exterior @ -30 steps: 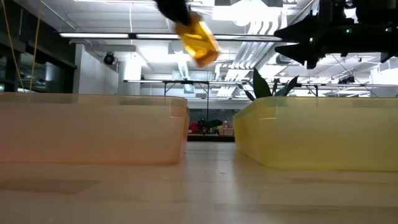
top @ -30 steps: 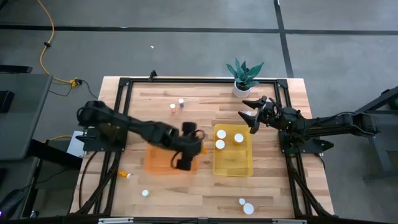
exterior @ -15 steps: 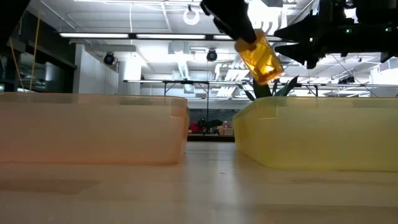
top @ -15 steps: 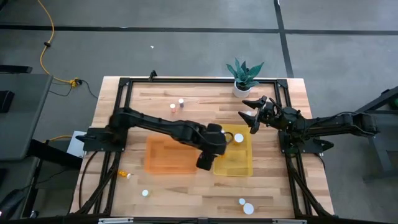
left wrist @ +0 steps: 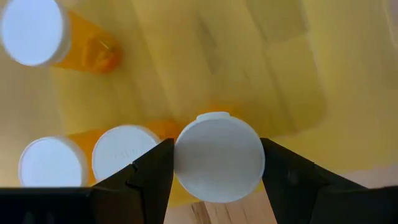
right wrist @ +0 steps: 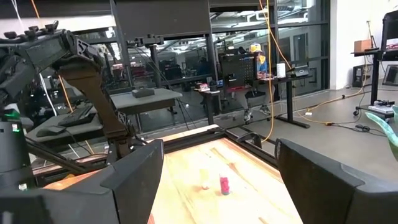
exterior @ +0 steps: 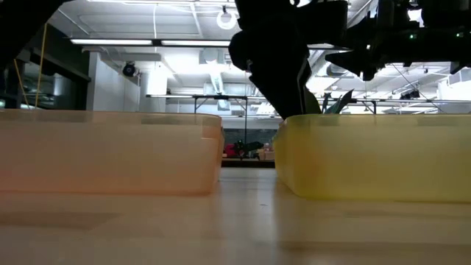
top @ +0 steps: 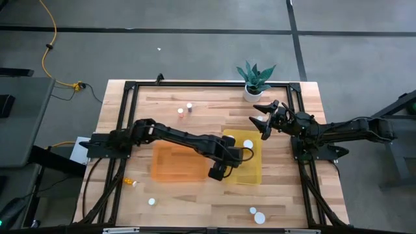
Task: Pick and place medicine bottles into bin by pill shape (circle, oval)
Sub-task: Put the left orange capsule bottle into the yellow bin
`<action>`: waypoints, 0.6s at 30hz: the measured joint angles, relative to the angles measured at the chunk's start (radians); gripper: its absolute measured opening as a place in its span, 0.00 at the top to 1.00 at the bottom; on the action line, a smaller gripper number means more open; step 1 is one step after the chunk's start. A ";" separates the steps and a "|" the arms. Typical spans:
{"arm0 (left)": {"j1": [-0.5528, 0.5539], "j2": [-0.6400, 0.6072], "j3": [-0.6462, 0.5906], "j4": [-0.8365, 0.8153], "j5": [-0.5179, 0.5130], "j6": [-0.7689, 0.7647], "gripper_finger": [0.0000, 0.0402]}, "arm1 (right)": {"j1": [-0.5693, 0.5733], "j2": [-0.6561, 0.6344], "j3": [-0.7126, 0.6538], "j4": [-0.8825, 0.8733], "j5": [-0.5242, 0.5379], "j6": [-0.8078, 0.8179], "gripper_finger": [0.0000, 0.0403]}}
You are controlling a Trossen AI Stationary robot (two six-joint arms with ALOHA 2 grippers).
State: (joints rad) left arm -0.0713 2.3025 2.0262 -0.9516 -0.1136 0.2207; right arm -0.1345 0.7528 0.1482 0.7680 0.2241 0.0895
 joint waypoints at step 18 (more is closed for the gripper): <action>-0.001 0.006 0.001 0.004 -0.003 -0.008 0.36 | 0.000 0.000 0.000 0.000 0.000 0.000 0.25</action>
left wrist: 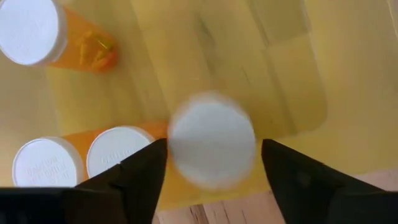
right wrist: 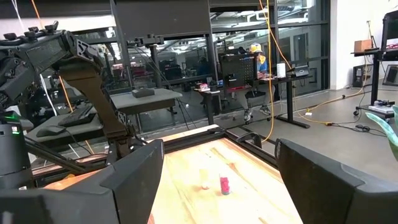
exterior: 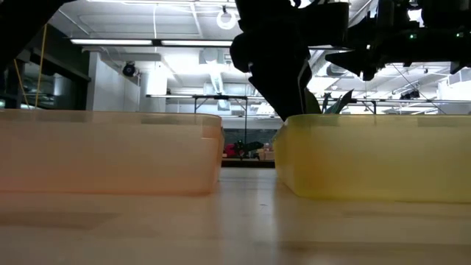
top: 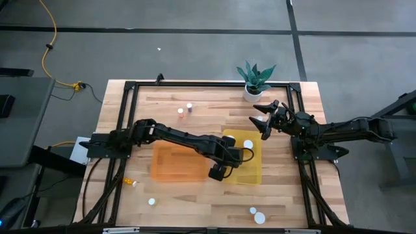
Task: Pick and place medicine bottles into bin by pill shape (circle, oval)
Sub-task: Put the left orange capsule bottle into the yellow bin, then put the pink tablet bottle into the orange bin
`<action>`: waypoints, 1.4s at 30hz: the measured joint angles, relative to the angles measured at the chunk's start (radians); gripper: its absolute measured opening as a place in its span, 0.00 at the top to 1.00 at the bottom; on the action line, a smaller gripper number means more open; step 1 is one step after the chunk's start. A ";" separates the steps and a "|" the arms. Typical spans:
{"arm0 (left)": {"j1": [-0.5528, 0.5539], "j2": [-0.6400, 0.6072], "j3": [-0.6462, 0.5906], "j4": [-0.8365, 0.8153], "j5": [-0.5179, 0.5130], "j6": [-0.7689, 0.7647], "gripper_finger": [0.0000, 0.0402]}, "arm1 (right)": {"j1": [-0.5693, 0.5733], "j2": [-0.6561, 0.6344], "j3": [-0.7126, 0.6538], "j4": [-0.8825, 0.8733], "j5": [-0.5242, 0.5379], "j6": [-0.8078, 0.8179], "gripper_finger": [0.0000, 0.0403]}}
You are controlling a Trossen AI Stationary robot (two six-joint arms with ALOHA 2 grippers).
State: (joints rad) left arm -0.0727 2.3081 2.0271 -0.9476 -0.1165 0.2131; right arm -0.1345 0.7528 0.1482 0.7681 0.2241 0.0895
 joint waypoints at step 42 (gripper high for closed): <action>-0.029 -1.259 -1.392 1.088 -0.603 -0.335 0.26 | 0.031 0.021 0.000 -0.007 -0.011 0.034 0.25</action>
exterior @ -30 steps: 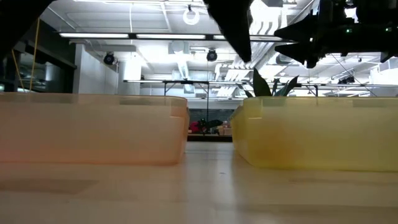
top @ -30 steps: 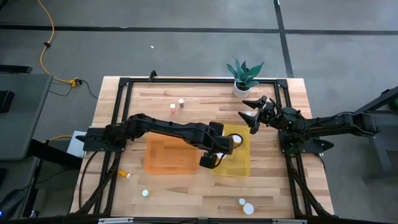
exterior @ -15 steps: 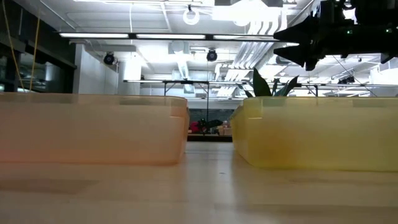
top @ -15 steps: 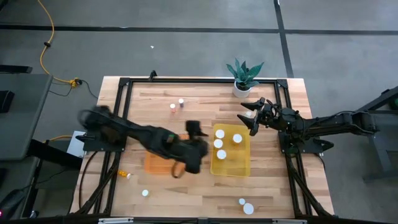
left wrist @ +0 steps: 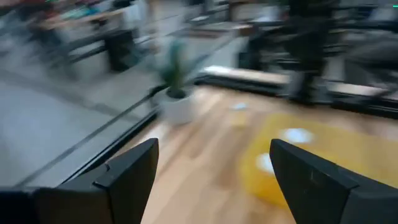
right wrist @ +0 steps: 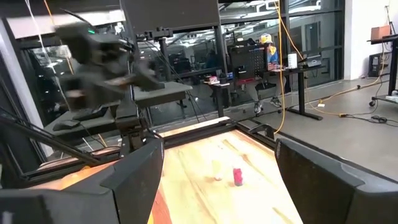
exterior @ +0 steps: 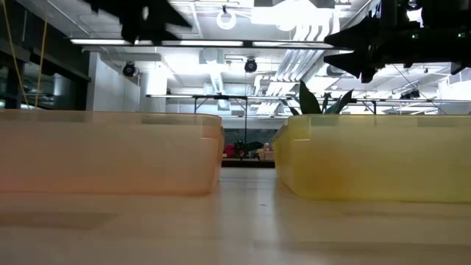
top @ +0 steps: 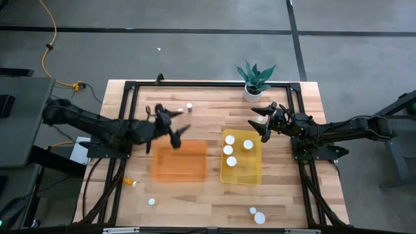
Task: Pick and place medicine bottles into bin by pill shape (circle, oval)
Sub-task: Put the pink tablet bottle into the orange bin
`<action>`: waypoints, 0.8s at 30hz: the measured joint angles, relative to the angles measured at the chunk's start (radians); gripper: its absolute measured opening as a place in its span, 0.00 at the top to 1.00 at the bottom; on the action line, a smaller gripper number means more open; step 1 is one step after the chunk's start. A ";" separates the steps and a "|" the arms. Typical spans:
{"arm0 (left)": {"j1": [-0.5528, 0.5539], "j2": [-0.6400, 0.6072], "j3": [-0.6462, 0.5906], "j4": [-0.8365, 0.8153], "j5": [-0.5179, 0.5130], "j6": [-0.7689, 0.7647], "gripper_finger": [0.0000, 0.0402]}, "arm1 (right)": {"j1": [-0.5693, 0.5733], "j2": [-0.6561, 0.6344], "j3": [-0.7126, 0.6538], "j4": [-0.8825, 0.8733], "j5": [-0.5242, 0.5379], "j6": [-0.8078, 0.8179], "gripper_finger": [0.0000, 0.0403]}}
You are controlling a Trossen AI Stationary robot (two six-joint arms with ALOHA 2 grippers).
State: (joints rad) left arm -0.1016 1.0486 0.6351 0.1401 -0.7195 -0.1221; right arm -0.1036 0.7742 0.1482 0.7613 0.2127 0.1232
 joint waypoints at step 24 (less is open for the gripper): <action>0.548 0.263 -0.051 -0.289 0.387 -0.401 0.26 | 0.000 0.000 0.000 0.005 0.047 -0.010 0.25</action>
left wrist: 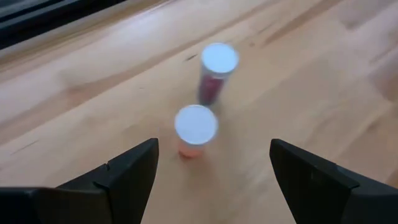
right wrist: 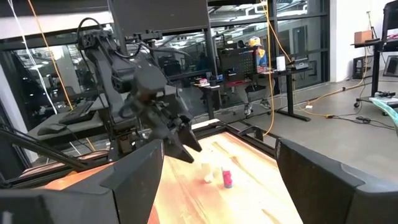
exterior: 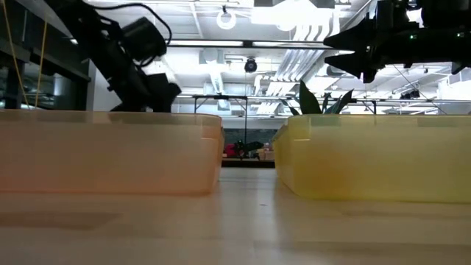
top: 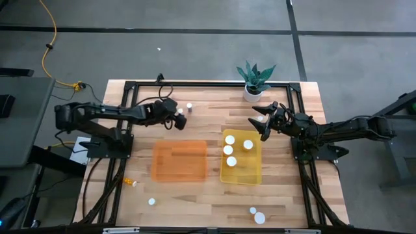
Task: Pick and place medicine bottles into bin by pill shape (circle, oval)
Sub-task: Put the pink tablet bottle into the orange bin
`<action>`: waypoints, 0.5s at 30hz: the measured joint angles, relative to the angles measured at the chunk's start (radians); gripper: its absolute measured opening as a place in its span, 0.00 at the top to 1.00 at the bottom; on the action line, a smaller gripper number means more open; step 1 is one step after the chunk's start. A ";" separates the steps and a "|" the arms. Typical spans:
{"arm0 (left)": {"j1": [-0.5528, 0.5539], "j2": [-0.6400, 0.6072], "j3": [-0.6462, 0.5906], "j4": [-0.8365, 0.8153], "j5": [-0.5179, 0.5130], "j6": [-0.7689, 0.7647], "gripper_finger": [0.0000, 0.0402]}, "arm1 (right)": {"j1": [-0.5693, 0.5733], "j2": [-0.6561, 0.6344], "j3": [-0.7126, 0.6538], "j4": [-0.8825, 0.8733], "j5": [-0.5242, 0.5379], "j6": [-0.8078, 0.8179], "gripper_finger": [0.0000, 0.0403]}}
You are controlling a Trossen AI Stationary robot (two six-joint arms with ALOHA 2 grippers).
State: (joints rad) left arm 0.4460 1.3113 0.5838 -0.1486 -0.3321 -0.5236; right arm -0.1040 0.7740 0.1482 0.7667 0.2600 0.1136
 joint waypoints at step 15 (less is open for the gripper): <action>0.063 0.104 0.000 0.110 -0.027 -0.007 0.26 | 0.000 0.000 0.000 0.001 0.000 0.017 0.25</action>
State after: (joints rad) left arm 0.5095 1.4155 0.5838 -0.0388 -0.3595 -0.5308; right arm -0.1040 0.7742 0.1482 0.7673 0.2596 0.1310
